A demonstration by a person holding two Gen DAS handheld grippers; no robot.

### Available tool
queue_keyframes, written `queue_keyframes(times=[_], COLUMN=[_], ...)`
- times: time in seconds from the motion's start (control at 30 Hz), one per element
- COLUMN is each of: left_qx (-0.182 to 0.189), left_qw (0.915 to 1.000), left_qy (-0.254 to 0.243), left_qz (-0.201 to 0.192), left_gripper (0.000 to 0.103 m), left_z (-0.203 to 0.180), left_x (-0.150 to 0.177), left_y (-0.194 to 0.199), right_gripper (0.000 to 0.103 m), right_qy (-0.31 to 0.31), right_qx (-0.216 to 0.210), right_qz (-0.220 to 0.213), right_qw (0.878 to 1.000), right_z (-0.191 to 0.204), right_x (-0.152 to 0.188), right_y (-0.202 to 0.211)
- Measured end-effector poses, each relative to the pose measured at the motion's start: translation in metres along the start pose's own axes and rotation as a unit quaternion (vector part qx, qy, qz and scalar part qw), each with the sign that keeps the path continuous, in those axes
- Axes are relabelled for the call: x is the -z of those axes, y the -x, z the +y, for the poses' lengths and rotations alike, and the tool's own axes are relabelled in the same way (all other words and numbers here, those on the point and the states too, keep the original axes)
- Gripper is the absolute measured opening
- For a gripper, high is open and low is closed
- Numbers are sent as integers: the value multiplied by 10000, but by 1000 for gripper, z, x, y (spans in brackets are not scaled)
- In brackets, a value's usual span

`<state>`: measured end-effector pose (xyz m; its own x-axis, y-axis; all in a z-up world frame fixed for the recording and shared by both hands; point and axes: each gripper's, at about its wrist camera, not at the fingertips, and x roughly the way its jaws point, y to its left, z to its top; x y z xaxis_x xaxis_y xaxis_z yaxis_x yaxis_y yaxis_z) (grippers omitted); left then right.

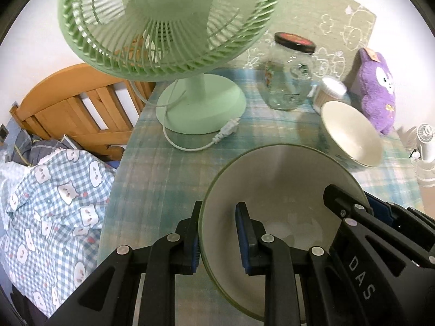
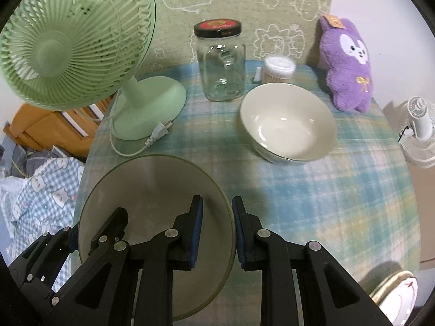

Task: Organize plates and bowls
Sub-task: 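Carry the second bowl with both grippers toward the first bowl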

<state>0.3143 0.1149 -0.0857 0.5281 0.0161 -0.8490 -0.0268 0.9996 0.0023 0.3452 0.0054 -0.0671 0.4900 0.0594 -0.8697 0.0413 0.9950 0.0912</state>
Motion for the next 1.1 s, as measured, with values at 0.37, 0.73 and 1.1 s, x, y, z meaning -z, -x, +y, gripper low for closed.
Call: queue_keyframes(times=[0.37, 0.73, 1.1], left_qx=[-19, -105, -95], left_qw=[9998, 9992, 9993], left_qy=[76, 268, 265], left_qz=[-164, -264, -239], left_gripper=[21, 21, 21], left_z=[-31, -53, -76], left_x=[26, 58, 99], left_y=[63, 114, 136], right_gripper=[25, 25, 25], right_qy=[86, 233, 241], right_qx=[-41, -154, -214], right_qz=[-179, -310, -233], right_qw=[9998, 9991, 9992], right_z=[-31, -55, -84], right_x=[30, 61, 105], right_y=[71, 125, 148])
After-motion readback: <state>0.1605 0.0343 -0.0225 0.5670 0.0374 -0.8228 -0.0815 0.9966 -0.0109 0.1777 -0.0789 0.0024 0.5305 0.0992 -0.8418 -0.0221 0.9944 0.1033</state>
